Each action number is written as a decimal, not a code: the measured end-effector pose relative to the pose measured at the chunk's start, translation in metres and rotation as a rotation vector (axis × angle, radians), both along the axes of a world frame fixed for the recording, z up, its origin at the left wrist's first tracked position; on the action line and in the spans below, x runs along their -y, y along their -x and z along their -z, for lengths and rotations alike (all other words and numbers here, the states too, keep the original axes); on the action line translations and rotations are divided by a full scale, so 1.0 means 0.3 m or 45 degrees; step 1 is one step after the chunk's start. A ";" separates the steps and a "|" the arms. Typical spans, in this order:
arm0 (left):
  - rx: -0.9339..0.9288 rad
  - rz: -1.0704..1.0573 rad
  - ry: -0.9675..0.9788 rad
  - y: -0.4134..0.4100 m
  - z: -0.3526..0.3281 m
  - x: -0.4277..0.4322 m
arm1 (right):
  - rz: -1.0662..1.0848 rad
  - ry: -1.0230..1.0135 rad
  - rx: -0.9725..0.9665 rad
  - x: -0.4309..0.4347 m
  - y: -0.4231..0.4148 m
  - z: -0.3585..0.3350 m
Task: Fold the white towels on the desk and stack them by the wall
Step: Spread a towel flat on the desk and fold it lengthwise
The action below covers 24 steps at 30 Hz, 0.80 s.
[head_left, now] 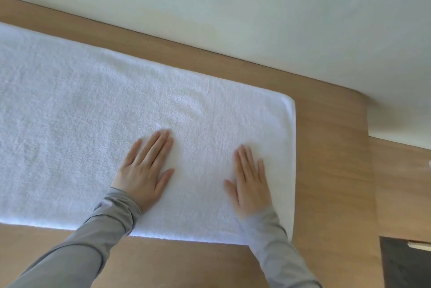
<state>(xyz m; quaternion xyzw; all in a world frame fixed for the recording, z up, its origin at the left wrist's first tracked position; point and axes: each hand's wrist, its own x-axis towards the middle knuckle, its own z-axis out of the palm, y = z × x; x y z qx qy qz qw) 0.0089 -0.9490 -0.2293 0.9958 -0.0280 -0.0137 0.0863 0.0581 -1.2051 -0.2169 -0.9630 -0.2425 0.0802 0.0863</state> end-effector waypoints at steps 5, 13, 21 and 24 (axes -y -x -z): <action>0.036 0.005 0.021 -0.004 0.005 0.001 | 0.330 -0.067 -0.097 0.253 0.083 0.005; -0.047 0.013 0.027 -0.009 -0.009 -0.002 | 0.503 -0.108 -0.251 0.264 0.093 0.012; -0.177 -0.060 0.298 -0.009 -0.063 0.008 | 0.538 -0.155 -0.297 0.263 -0.006 -0.107; -0.064 -0.336 0.617 0.000 -0.107 0.076 | 0.544 -0.251 -0.292 0.258 -0.113 -0.157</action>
